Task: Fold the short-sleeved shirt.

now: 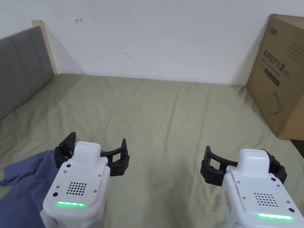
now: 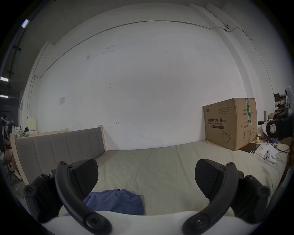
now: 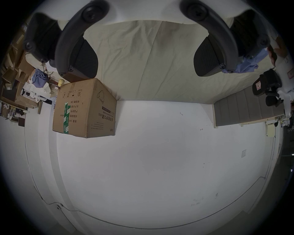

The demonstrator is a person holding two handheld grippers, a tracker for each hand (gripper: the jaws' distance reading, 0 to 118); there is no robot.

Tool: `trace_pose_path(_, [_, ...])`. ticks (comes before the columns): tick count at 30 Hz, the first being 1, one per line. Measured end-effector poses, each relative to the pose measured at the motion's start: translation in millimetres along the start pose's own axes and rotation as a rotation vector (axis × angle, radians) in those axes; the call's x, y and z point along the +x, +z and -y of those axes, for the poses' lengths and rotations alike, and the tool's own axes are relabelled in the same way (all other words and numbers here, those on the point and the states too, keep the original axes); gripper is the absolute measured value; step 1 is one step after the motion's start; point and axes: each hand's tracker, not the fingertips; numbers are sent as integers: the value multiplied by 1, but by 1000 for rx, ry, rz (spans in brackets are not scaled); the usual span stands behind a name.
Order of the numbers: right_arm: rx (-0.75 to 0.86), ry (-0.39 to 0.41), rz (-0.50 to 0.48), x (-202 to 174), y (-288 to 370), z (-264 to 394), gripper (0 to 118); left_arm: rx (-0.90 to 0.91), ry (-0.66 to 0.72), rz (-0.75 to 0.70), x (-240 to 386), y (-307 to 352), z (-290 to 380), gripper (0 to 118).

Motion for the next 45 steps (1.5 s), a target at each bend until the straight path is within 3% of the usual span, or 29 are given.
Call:
trace_pose_path(33, [3,-11,-24,-3,1,-3,117,3,9,-1,-4,0,-4,118])
trace_pose_path(35, [2,-10,-26,-3,1,-4,112,0,9,3,-3,0,-5,118])
trace_pose_path(37, [1,2,-11,-5,2,-4,85,-6,9,0,-1,1,-7,117])
trace_pose_path(38, [3,7,-5,-5,2,-4,60,-6,10,-3,-1,1,-8,111])
trace_pose_path(39, [6,12,2,-6,2,-4,27,-4,15,2,-1,3,-8,85])
trace_pose_path(40, [1,16,13,-6,1,-4,9,3,28,23,-1,5,-9,47])
trace_pose_path(41, [-5,16,20,-6,0,-4,4,9,42,39,-1,6,-9,6])
trace_pose_path(42, [-6,11,22,-5,0,-3,0,-6,42,43,-1,5,-10,0])
trace_pose_path(45, [-10,-20,1,-2,0,-3,0,-33,28,64,3,0,-12,0])
